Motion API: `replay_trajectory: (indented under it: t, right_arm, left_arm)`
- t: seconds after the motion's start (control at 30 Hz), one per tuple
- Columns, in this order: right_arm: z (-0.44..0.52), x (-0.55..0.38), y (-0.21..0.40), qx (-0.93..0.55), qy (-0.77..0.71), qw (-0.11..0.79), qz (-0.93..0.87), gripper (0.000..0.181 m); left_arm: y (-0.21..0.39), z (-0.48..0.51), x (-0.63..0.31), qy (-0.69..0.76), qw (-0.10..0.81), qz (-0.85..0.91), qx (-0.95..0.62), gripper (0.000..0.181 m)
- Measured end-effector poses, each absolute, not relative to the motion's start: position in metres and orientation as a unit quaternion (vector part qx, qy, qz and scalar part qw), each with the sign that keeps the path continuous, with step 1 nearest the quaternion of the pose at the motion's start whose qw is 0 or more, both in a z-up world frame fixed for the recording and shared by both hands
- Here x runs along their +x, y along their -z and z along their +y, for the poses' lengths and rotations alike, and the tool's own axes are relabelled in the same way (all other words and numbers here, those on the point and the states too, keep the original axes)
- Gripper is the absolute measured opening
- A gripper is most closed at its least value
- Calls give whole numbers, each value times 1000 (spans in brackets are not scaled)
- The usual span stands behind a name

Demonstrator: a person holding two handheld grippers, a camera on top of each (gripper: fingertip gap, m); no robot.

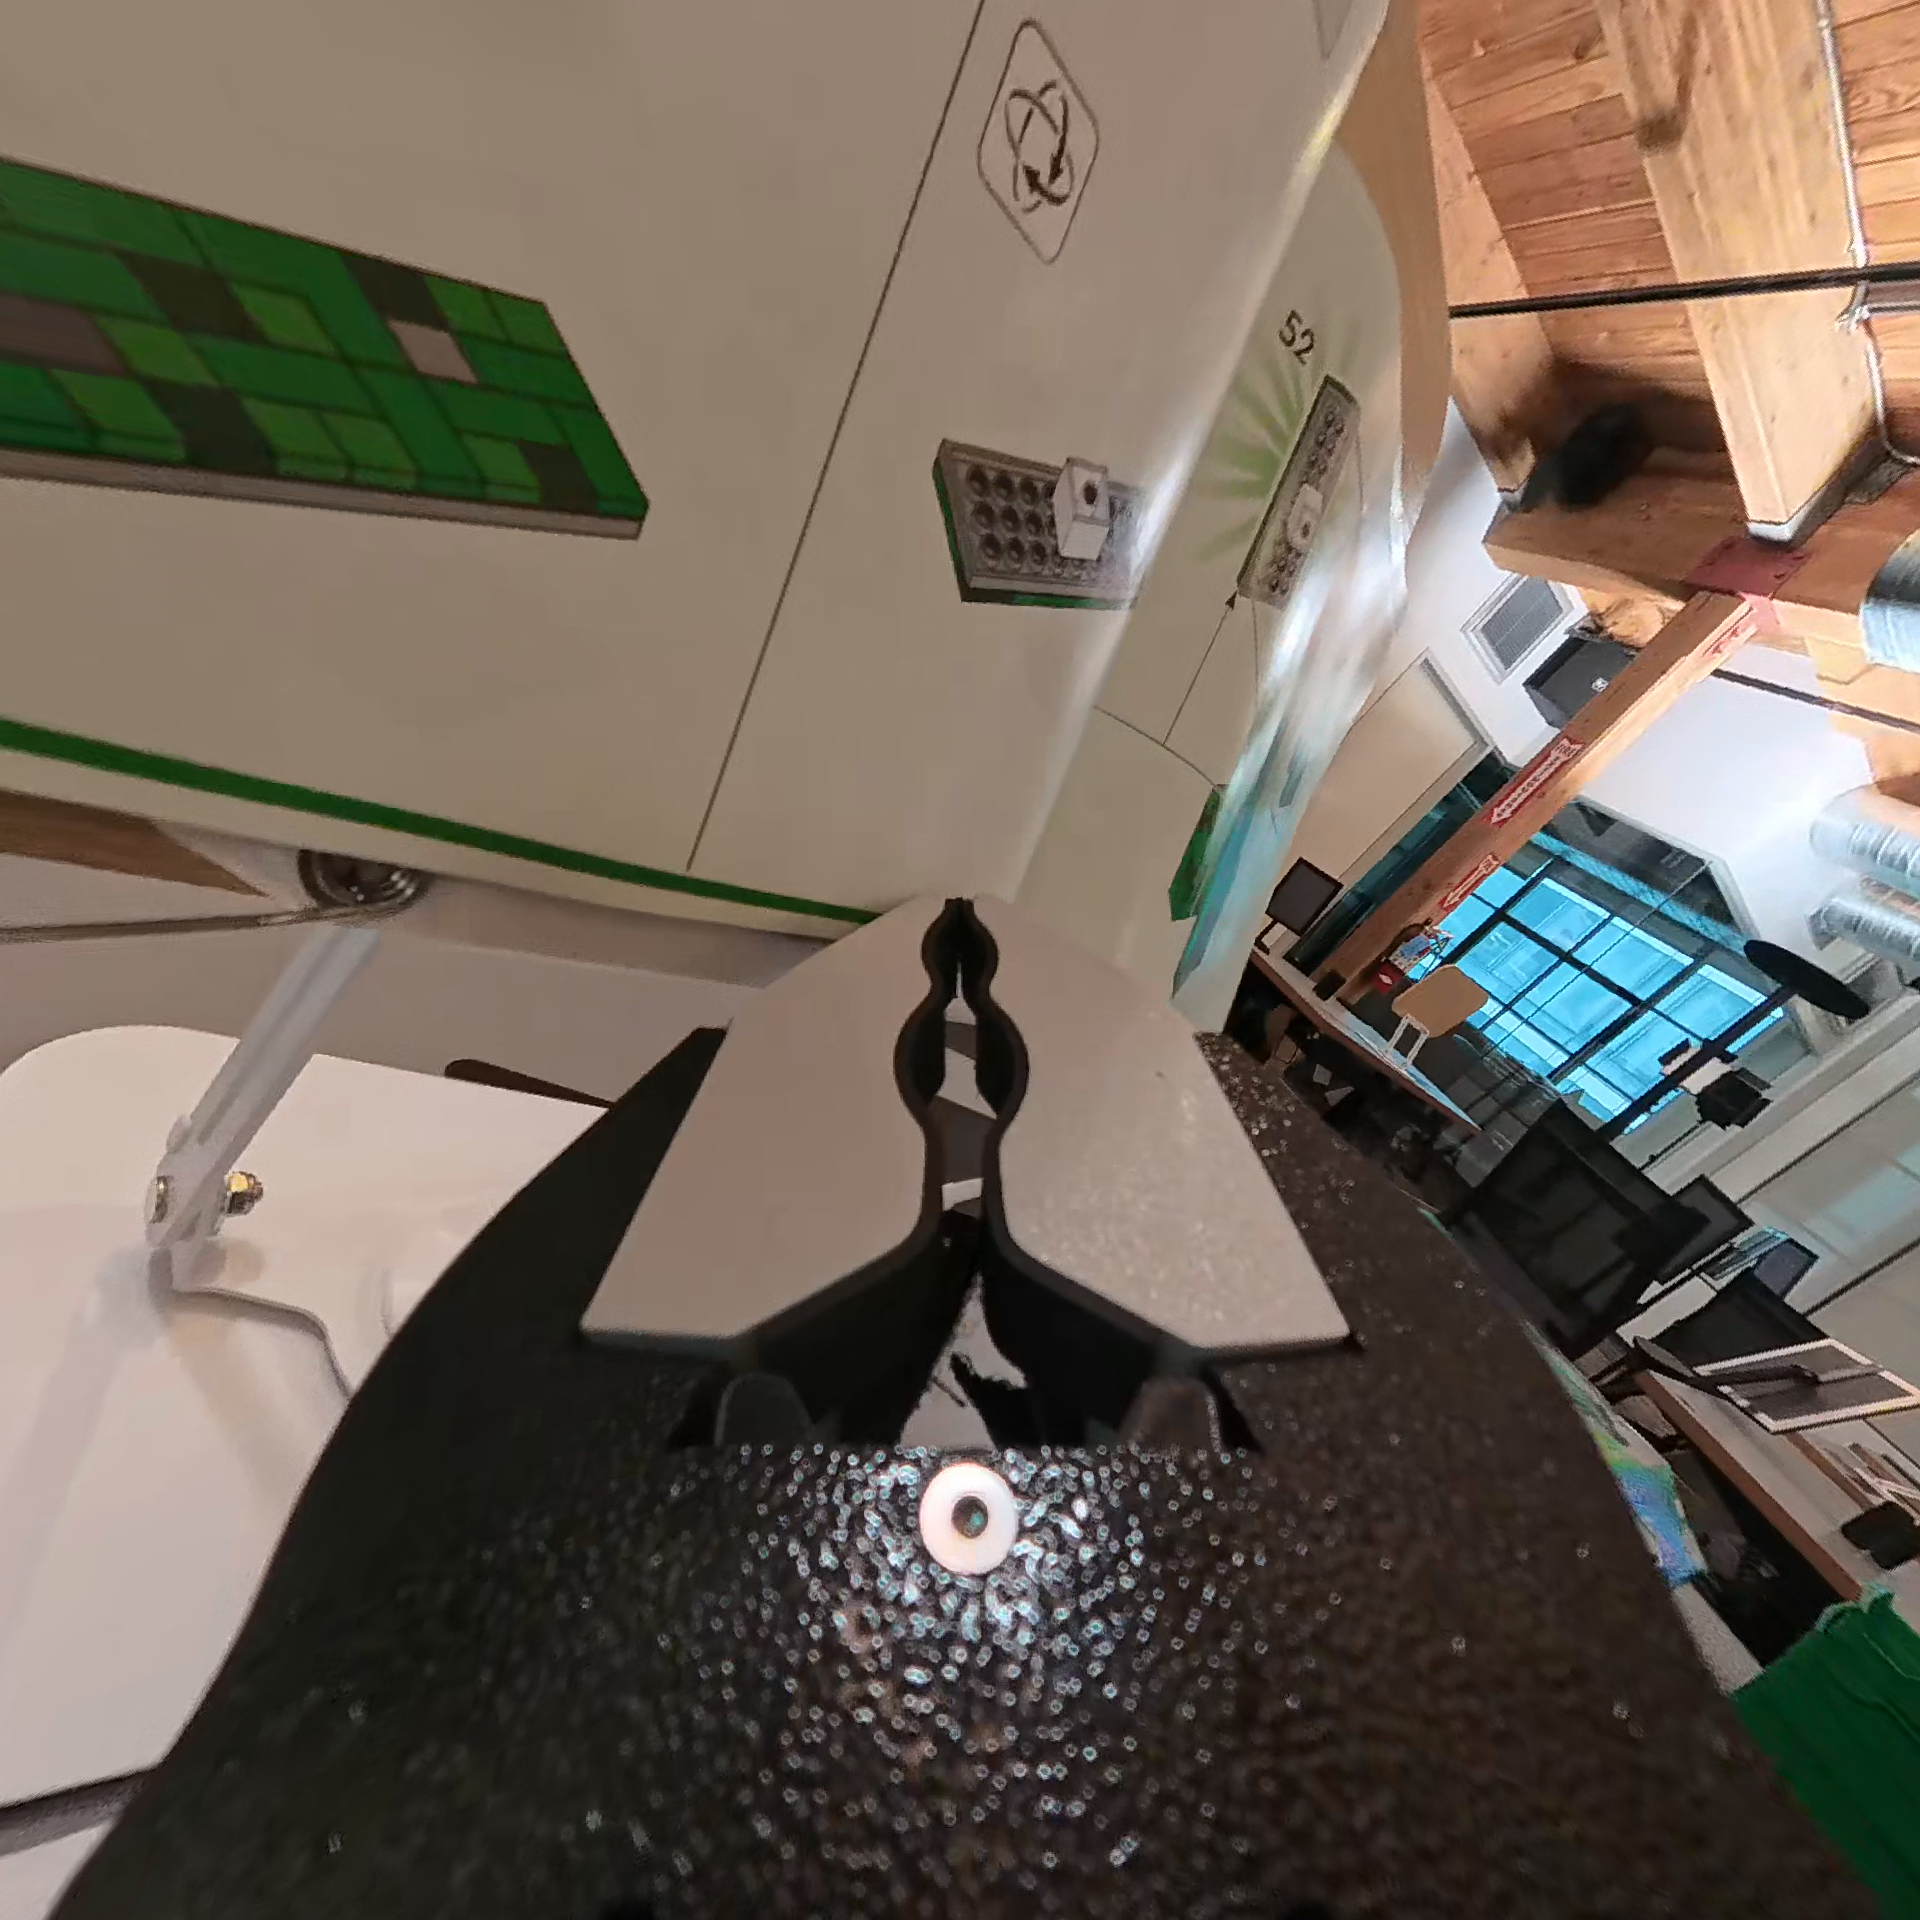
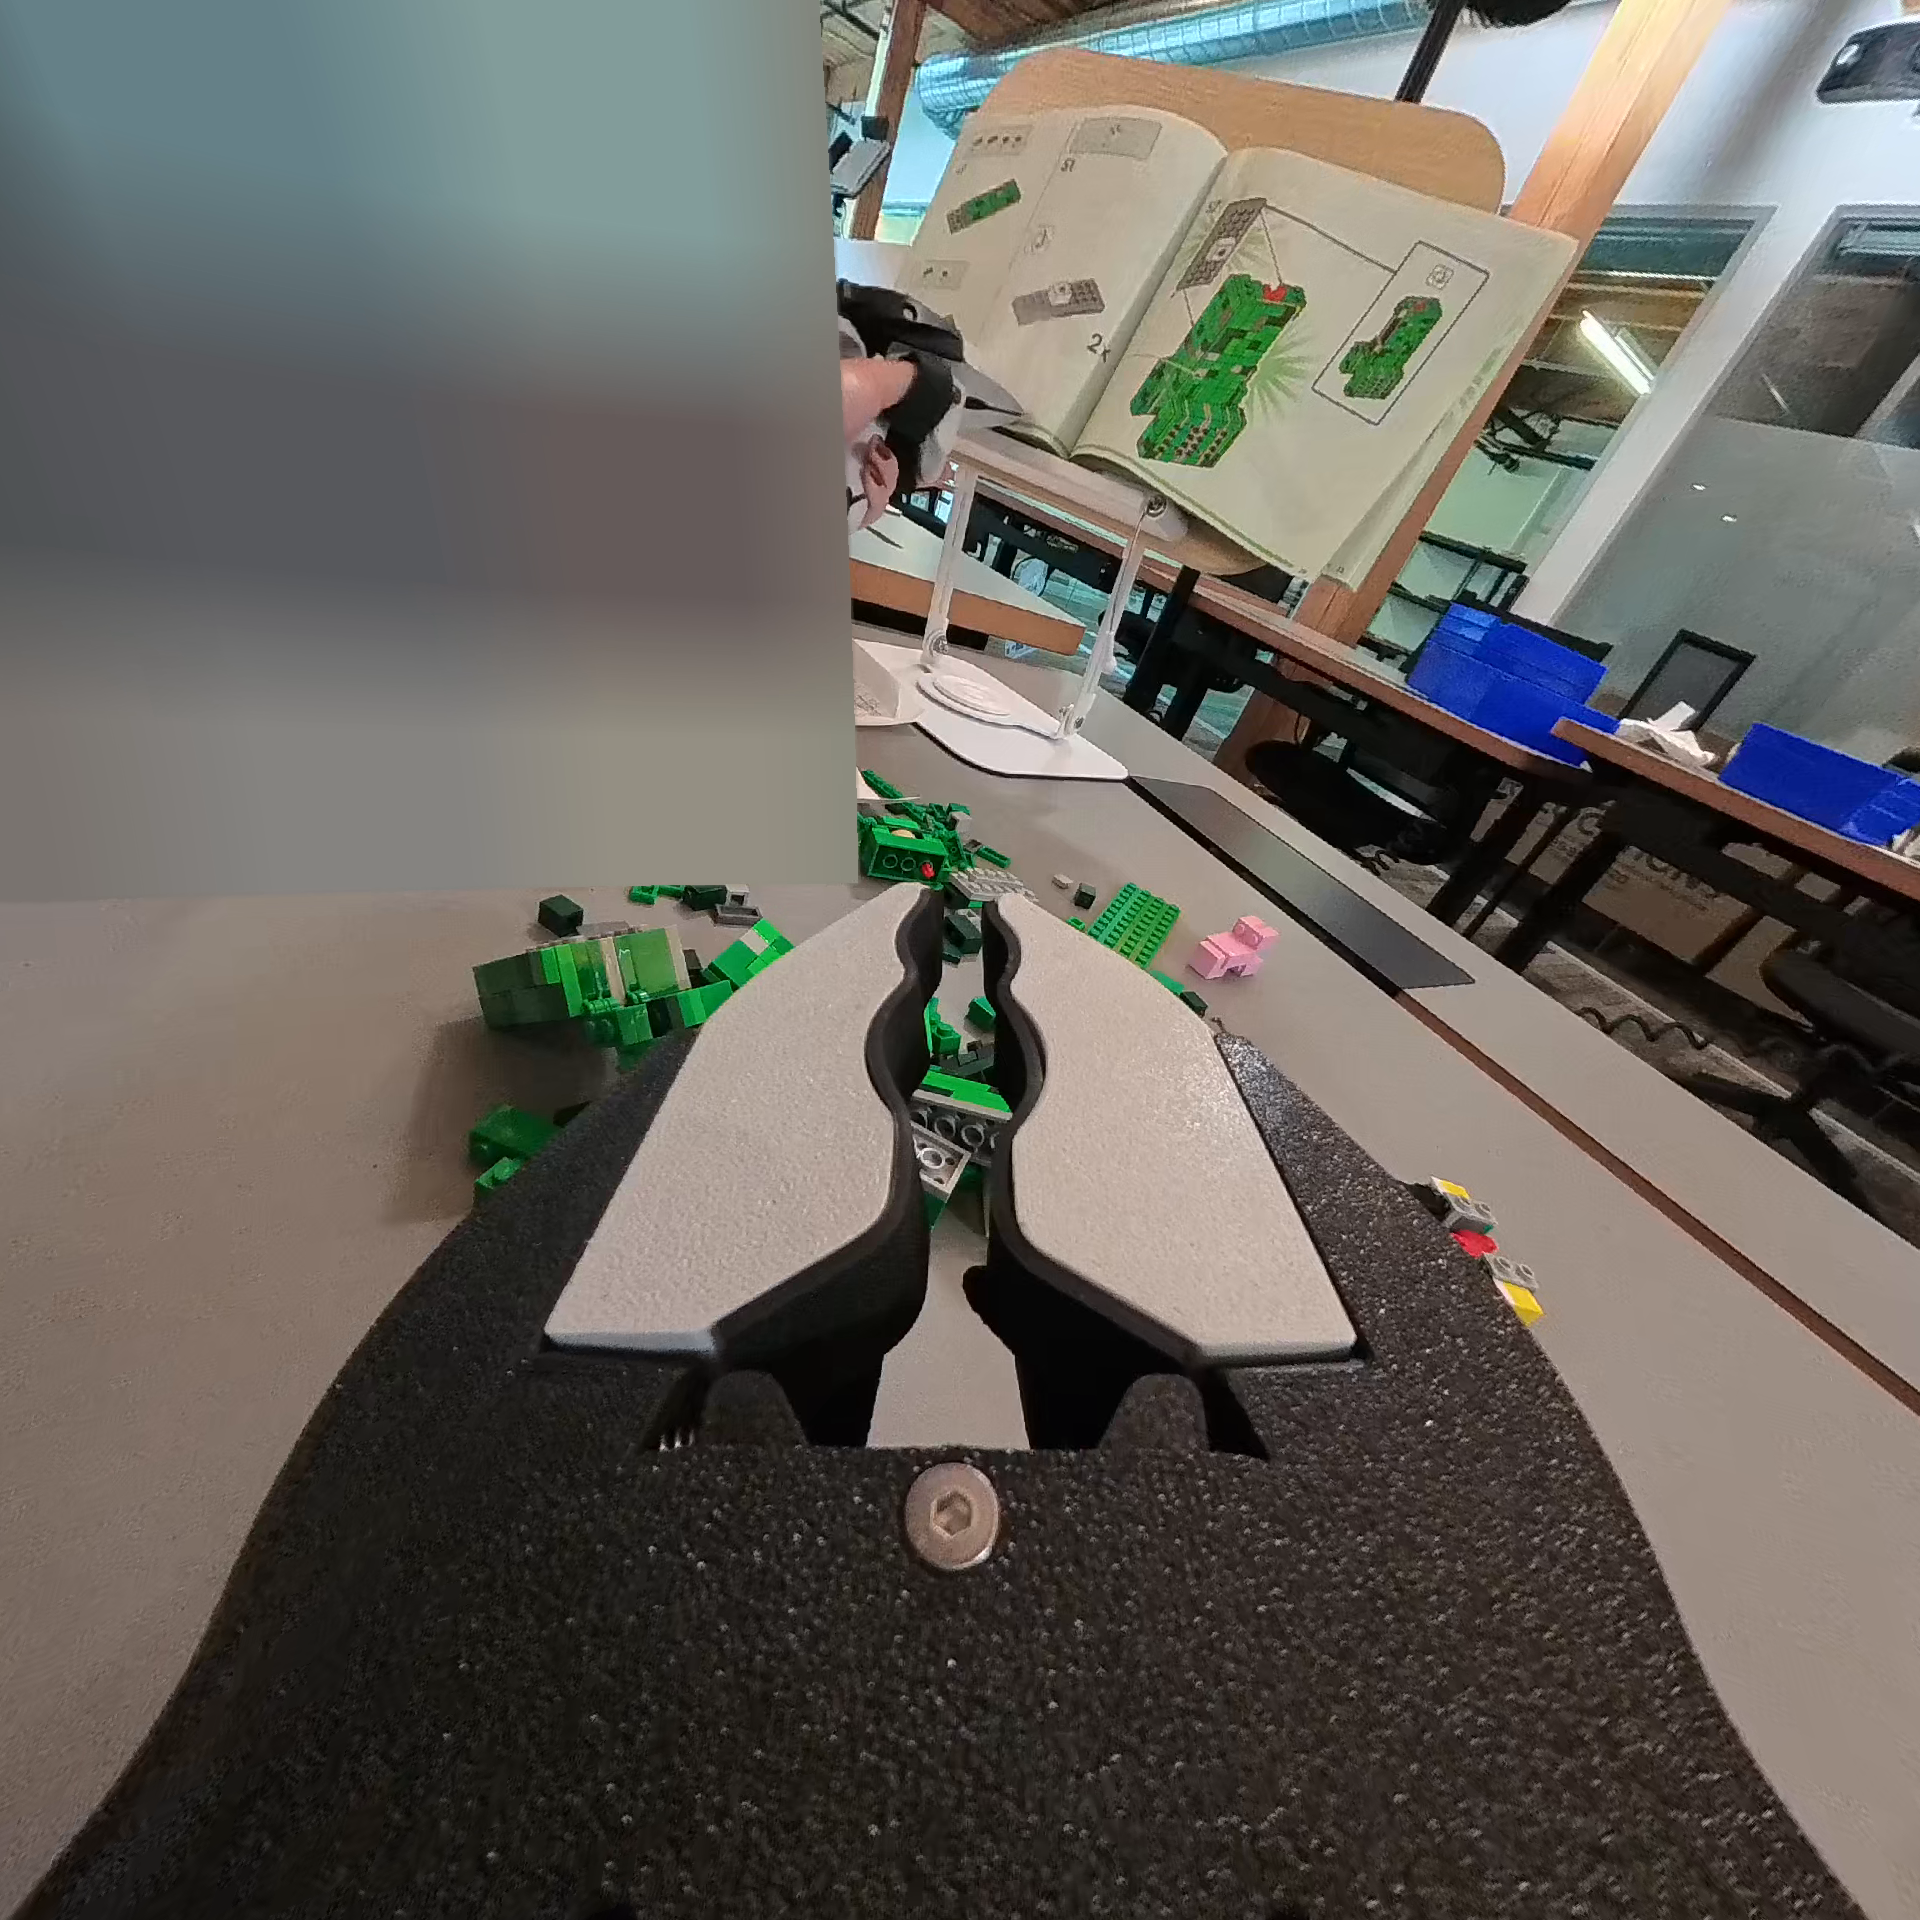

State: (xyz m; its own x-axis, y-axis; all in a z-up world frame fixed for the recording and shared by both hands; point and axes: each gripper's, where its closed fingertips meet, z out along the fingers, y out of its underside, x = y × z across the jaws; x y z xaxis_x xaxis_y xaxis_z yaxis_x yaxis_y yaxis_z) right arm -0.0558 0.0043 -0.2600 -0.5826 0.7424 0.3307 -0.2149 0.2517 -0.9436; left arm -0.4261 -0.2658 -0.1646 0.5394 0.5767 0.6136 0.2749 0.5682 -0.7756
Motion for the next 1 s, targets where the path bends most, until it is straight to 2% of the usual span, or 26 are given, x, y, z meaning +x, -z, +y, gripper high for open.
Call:
replay_trajectory:
  t: [0.03, 0.3, 0.43, 0.53, 0.6, 0.63, 0.7, 0.87, 1.0]
  right_arm:
    - [4, -56, 260, -195, -580, 413, -675, 7]
    - [-2, -49, 257, -166, -560, 447, -678, 14]
    - [-16, -47, 235, -132, -520, 489, -688, 2]
    - [-73, -61, 202, -106, -551, 430, -707, 5]
    - [-120, -92, 195, -104, -542, 367, -749, 10]
    - [-141, -112, 189, -90, -533, 365, -758, 12]
    - [-178, -166, 170, -54, -508, 408, -757, 0]
    - [-258, -297, 124, -44, -495, 470, -730, 0]
    - [-293, -371, 128, -72, -465, 491, -733, 0]
  left_arm:
    - [164, -266, -427, -102, 750, -469, -455, 0]
    - [165, -278, -425, -61, 788, -473, -389, 0]
    - [163, -287, -426, -21, 811, -471, -346, 0]
    - [162, -295, -429, -22, 813, -466, -349, 0]
    - [161, -302, -430, -13, 817, -467, -338, 0]
    - [160, -306, -431, -8, 821, -467, -329, 0]
    - [157, -309, -432, -4, 826, -461, -325, 0]
    - [158, -318, -429, 6, 831, -470, -297, 0]
    - [165, -341, -426, 11, 829, -492, -267, 0]
